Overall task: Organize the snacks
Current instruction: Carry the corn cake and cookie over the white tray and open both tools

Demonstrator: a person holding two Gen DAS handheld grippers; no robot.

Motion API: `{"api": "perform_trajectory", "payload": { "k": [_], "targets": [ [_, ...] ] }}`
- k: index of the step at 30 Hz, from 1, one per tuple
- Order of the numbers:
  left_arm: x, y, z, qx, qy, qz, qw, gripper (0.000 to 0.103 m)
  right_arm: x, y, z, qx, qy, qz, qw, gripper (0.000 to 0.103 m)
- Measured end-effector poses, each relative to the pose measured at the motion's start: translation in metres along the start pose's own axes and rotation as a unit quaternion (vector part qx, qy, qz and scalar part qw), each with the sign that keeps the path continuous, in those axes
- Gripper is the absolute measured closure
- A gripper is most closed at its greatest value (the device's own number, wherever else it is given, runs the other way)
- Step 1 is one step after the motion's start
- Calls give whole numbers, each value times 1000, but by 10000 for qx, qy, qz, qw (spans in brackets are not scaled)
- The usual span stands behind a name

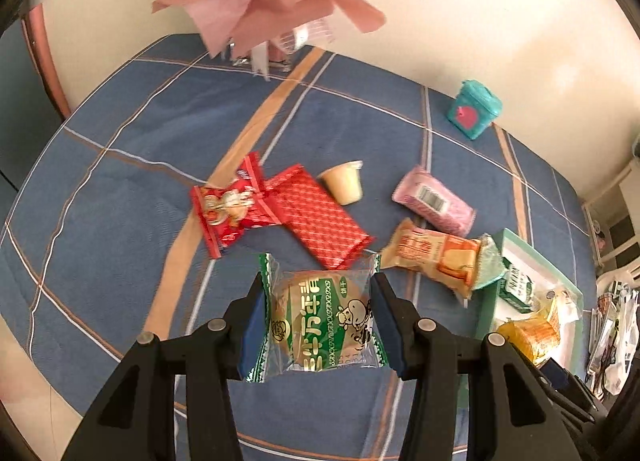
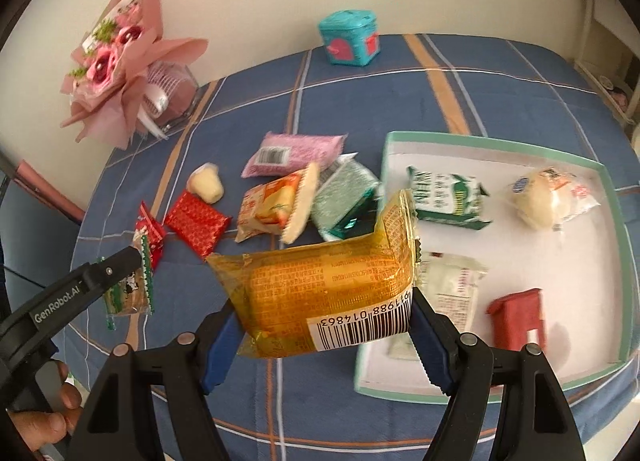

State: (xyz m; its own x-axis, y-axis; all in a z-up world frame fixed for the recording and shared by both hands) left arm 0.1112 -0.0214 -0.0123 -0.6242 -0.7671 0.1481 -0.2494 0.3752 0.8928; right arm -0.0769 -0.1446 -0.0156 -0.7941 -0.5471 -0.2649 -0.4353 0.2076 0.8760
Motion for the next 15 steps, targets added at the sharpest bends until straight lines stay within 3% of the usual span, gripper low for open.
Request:
{"api": "perform_trajectory", "payload": {
  "k": [7, 15],
  "targets": [
    [50, 1, 8, 5, -320, 149, 9994, 51, 43, 13, -7, 47, -388, 109, 9992, 24],
    [132, -5, 29, -106, -1030, 339, 9941, 51, 113, 28, -12, 93, -1049, 322, 9939, 24]
  ]
}}
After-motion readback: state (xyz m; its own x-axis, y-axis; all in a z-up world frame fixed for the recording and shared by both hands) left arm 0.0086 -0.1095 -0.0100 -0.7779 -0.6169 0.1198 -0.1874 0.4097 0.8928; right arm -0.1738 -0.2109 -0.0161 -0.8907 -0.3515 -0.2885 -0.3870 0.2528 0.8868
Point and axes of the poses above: each gripper's, at about its wrist camera, not at the fingertips, and y roughly against the way its jaws point, x to its right, z to its underside, the point moved 3 cm from there along -y, roughly the way its jaws point, and after that the axes turned 2 degrees about -z, right-handed, at the moved point
